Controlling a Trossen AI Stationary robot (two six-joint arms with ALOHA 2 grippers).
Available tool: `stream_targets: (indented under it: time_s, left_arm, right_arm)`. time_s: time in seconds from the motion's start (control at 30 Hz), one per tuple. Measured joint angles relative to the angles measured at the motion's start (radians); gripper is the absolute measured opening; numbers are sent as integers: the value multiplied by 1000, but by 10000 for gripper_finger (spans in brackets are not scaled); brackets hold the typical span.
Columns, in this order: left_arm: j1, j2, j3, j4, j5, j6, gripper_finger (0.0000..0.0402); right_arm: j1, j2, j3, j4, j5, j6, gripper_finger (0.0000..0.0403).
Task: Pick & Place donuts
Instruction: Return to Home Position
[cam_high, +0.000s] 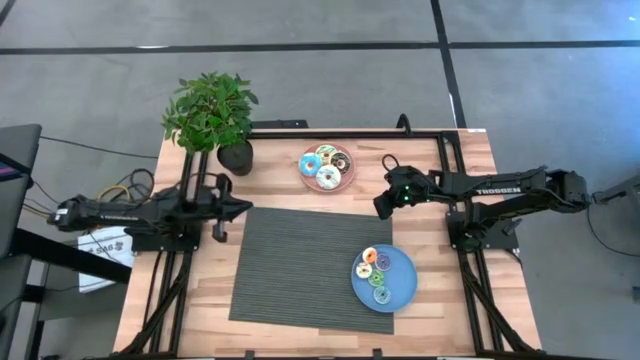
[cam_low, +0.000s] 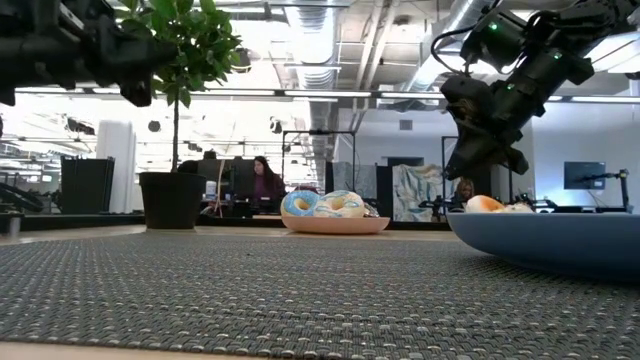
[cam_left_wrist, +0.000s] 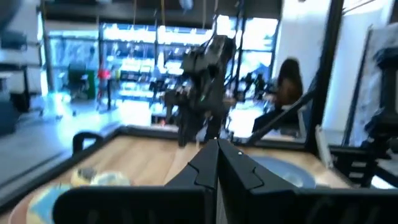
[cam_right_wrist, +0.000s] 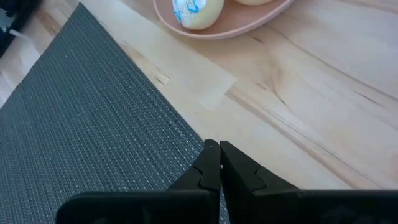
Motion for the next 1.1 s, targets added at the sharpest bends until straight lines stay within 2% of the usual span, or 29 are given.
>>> stream_targets:
  time_s: [0.17, 0.33, 0.57, 0.7, 0.9, 1.1]
  left_arm:
    - [0, -130, -1, -56, 45, 13, 0]
    - [0, -224, -2, -163, 40, -10, 0]
    - [0, -249, -3, -325, 39, -24, 0]
    - [0, -248, -3, -446, 37, -49, 0]
    - [0, -225, 1, -460, 36, -63, 0]
    - [0, -226, 1, -460, 36, -64, 0]
  right_arm:
    - [0, 0, 0, 0, 0, 0, 1]
    - [0, 0, 0, 12, 1, 0, 1]
    - [0, 0, 0, 96, 1, -4, 1]
    - [17, 0, 5, 178, -24, -115, 9]
    - [109, 0, 108, 147, -29, -342, 75]
    - [212, 57, 236, -69, -31, -506, 162]
